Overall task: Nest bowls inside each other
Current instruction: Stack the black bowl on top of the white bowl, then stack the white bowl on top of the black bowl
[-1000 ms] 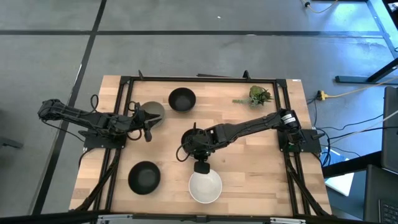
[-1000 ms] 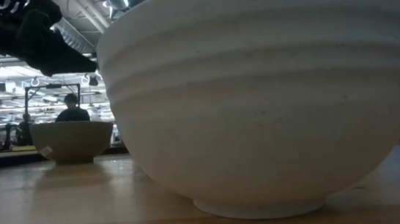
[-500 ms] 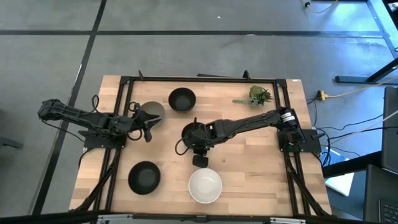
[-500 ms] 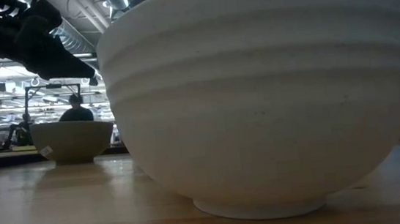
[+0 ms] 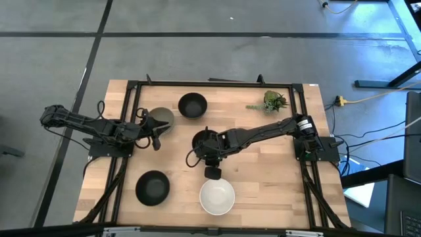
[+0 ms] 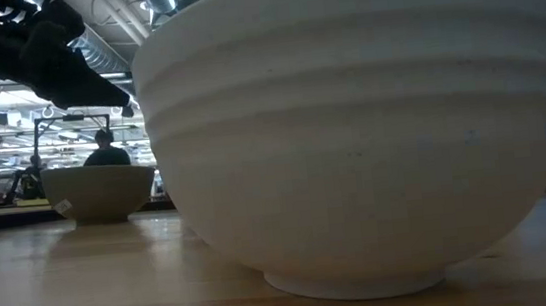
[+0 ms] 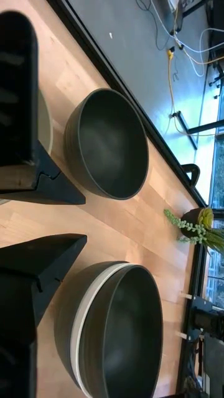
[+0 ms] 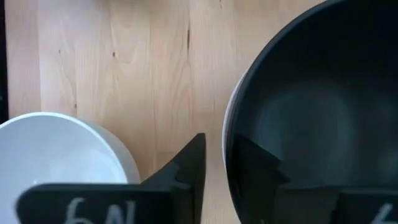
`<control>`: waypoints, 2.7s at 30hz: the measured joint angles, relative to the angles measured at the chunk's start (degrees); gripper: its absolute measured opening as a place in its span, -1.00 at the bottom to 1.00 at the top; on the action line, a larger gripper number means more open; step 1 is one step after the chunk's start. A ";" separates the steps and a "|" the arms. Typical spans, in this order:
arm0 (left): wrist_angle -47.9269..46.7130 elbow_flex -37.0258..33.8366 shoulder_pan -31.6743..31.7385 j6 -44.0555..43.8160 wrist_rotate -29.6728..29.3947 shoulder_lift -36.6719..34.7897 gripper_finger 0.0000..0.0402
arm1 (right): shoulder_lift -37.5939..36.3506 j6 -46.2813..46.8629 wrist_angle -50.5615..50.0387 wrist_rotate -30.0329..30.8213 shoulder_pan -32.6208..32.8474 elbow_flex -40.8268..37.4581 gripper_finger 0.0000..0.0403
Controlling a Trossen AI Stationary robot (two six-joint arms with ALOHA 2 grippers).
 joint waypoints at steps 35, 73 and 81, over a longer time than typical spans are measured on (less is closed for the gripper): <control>0.04 0.02 0.00 -0.06 0.56 0.00 -0.59 | -2.46 -2.06 -12.14 4.27 5.98 8.35 0.17; 0.00 0.02 -0.07 -4.24 5.95 -0.02 -0.59 | -2.58 20.05 -3.74 14.93 18.49 -9.37 0.17; 0.00 0.02 -0.07 -4.53 5.95 -0.02 -0.59 | -2.56 19.34 0.43 12.92 18.38 -12.17 0.17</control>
